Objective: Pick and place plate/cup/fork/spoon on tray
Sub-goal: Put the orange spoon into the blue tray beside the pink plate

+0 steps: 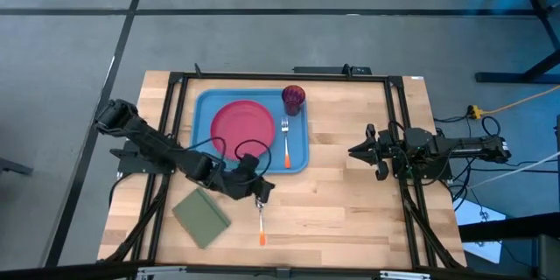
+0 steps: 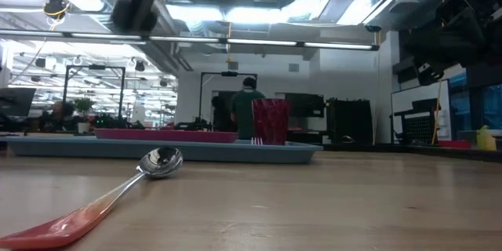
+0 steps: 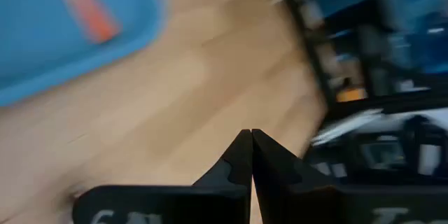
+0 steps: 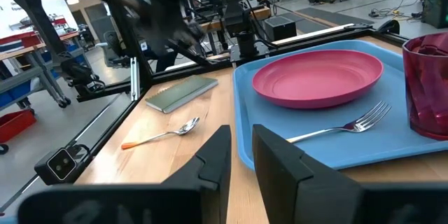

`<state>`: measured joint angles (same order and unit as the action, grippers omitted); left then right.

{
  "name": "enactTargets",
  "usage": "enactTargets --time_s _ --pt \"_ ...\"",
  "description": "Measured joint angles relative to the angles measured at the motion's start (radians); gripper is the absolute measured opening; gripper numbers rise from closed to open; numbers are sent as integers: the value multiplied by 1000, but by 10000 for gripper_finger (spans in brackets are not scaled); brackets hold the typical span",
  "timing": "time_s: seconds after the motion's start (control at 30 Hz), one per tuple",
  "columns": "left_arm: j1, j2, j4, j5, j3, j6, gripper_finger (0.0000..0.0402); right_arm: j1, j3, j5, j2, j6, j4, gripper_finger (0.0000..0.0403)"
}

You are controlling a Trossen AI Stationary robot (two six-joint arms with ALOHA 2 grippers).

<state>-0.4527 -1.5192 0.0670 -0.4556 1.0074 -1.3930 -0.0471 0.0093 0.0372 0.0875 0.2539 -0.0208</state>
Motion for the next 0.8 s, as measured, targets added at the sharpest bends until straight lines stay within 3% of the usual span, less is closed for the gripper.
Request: enactTargets --time_s 0.13,0.23,0.5,0.63,0.8 --pt "-49 -16 61 -107 185 135 0 0 0 0 0 0 0 64" --pt "-73 -63 246 -138 359 169 0 0 0 0 0 0 0 64" --pt "-64 -299 897 -94 802 -54 0 0 0 0 0 0 0 65" --pt "-56 -409 1074 -12 883 -214 0 0 0 0 0 0 0 65" --pt "-45 -521 1095 66 888 -280 0 0 0 0 0 0 0 65"
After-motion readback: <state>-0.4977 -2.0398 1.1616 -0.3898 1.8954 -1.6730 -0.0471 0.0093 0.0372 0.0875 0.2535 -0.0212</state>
